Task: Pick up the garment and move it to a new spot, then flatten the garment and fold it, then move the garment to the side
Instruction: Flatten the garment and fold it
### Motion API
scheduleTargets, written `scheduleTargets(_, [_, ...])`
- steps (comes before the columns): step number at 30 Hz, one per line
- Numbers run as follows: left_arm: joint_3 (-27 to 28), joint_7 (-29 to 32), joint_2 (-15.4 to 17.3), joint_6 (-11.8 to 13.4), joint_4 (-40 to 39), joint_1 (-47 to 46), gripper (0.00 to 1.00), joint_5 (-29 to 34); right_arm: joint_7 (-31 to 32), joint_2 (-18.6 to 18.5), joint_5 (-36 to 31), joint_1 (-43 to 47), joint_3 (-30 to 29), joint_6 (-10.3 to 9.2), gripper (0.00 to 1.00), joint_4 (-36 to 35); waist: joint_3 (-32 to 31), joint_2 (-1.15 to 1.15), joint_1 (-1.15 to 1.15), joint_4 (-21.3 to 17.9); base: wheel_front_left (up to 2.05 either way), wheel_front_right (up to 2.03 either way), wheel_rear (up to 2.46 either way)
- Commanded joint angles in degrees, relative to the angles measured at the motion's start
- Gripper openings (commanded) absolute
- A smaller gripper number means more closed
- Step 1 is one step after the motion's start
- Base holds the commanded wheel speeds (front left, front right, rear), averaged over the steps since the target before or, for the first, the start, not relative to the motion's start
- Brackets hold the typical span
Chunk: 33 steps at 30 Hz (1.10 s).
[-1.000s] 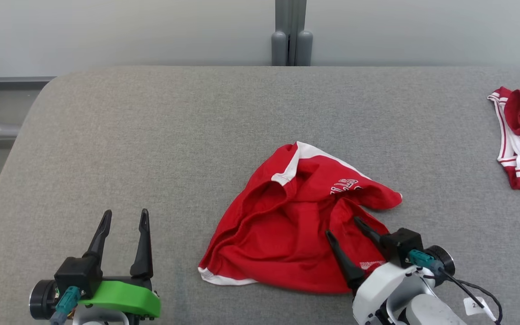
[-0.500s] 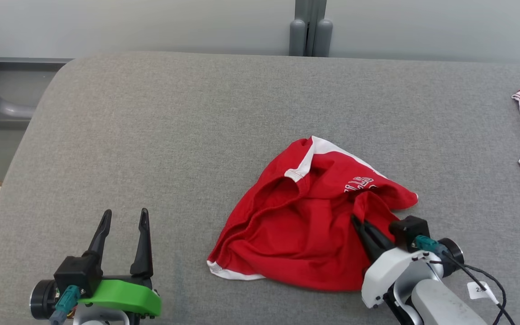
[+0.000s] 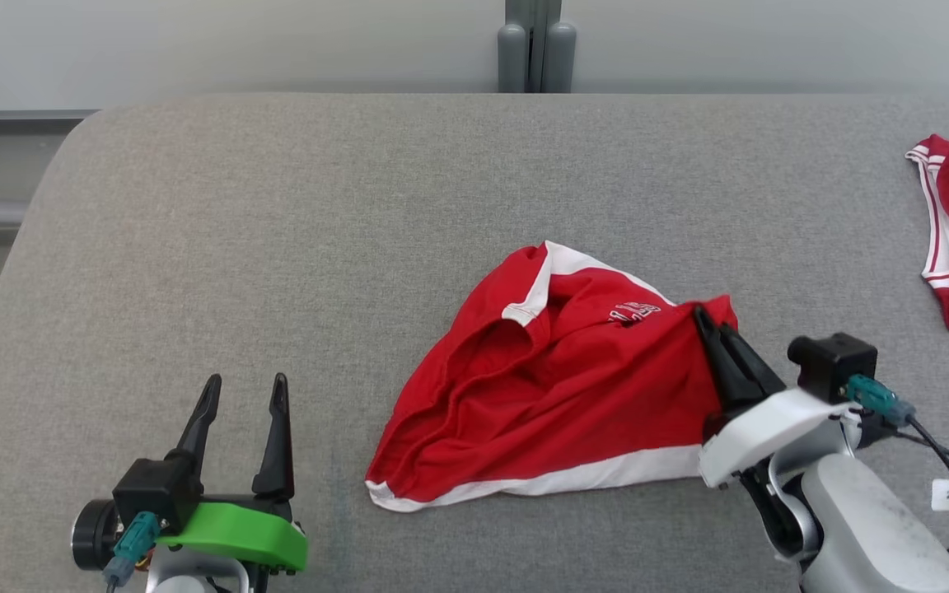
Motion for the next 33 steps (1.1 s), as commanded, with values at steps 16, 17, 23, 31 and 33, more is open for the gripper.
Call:
scheduleTargets(16, [-1.2, -0.2, 0.0, 0.9, 1.1, -0.8, 1.0, -1.4, -0.6, -0.2, 1.4, -11.7, 1.7, -0.01, 1.0, 15.4, 0.4, 0.0, 0.0, 1.8, 0.0, 0.0, 0.0])
scheduleTargets(17, [-1.2, -0.2, 0.0, 0.9, 1.2, -0.6, 1.0, -1.4, -0.8, -0.3, 1.3, -11.2, 1.8, -0.01, 1.0, 15.4, 0.1, 0.0, 0.0, 1.5, 0.0, 0.0, 0.0])
scheduleTargets(23, [-0.4, -0.2, 0.0, 0.7, 1.3, 0.3, 1.0, -0.3, -2.0, -2.0, 1.5, -6.1, 0.6, -0.01, 1.0, 11.3, -1.6, 0.0, 0.0, -1.1, 0.0, 0.0, 0.0])
scheduleTargets(31, [1.0, -0.2, 0.0, 0.3, 0.9, 1.3, 1.0, 0.6, -2.0, -3.4, -0.8, 3.3, -5.5, -0.01, 1.0, -0.4, -3.0, 0.0, 0.0, -4.2, 0.0, 0.0, 0.0])
scheduleTargets(33, [1.1, -0.2, 0.0, 0.2, 0.9, 1.5, 1.0, 0.7, -2.0, -3.1, -1.4, 5.6, -7.2, -0.01, 1.0, -3.7, -3.4, 0.0, 0.0, -4.6, 0.0, 0.0, 0.0])
